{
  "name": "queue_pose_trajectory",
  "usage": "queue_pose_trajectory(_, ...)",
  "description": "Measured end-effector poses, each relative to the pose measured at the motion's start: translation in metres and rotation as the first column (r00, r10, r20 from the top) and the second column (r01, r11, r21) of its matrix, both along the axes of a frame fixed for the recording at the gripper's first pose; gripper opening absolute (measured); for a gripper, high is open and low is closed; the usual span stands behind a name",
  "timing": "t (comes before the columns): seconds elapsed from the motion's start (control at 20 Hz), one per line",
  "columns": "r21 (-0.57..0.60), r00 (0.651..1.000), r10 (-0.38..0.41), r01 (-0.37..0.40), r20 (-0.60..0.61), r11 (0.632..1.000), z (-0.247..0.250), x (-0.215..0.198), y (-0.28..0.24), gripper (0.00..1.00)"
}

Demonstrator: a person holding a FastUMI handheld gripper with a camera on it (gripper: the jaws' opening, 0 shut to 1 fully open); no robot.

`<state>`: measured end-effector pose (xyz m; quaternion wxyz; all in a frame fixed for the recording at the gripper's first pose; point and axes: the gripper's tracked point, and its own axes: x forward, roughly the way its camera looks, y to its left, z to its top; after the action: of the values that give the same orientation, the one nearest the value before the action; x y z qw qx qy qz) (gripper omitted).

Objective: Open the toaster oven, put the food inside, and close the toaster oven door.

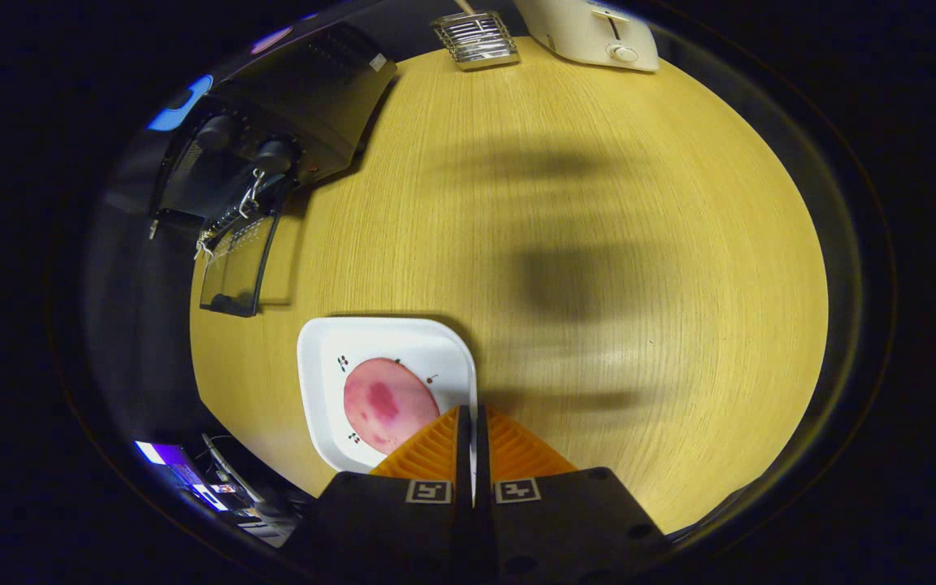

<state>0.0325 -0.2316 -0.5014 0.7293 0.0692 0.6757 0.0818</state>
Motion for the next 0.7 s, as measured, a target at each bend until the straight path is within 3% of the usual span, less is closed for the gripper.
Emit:
queue_pose_trajectory(0.2,0.161,0.995,-0.095,0.098,-0.026,0.982,0.010,-0.013,0.013,0.05)
queue_pose_trajectory(0.45,0.277,0.978,-0.202,0.211,-0.060,0.937,0.012,-0.029,0.028,0.05)
queue_pose_trajectory(0.7,0.388,0.932,-0.352,0.356,-0.085,0.850,0.029,-0.032,0.055,0.05)
